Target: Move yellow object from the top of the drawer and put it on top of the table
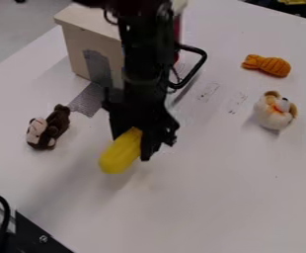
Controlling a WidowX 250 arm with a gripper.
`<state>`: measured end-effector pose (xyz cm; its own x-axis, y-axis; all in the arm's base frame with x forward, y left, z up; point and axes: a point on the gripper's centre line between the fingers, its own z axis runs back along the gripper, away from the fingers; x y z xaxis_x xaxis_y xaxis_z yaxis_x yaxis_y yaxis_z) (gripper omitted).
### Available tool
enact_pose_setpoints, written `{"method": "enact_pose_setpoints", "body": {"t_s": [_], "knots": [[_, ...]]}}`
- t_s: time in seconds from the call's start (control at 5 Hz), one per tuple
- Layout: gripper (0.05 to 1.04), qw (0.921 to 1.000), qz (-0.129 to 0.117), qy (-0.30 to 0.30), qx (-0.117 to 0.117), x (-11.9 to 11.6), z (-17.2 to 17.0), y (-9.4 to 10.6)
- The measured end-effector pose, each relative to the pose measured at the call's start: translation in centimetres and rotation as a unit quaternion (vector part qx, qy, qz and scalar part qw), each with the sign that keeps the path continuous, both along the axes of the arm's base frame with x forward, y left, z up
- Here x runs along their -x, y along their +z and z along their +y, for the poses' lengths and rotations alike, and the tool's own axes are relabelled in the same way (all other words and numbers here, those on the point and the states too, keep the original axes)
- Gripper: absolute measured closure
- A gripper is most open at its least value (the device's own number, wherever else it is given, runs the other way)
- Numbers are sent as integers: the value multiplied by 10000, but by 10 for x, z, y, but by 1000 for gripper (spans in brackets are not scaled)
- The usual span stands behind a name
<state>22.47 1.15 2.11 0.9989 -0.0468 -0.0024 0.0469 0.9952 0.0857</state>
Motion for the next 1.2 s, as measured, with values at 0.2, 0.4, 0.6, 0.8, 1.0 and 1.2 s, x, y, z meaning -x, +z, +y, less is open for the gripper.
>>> {"method": "enact_pose_setpoints", "body": {"t_s": [0.2, 0.4, 0.6, 0.8, 1.0, 1.2], "knots": [[465, 9997, -219, -41, -89, 5, 2, -22], [389, 9986, -518, 19, 35, -1, 2, -27], [127, 9981, -592, -3, 149, 4, 6, -25], [83, 9974, -616, -48, 363, 16, 6, -5], [84, 9961, -650, -100, 591, 18, 6, 29], [85, 9959, -494, -159, 740, 17, 5, 50]]}}
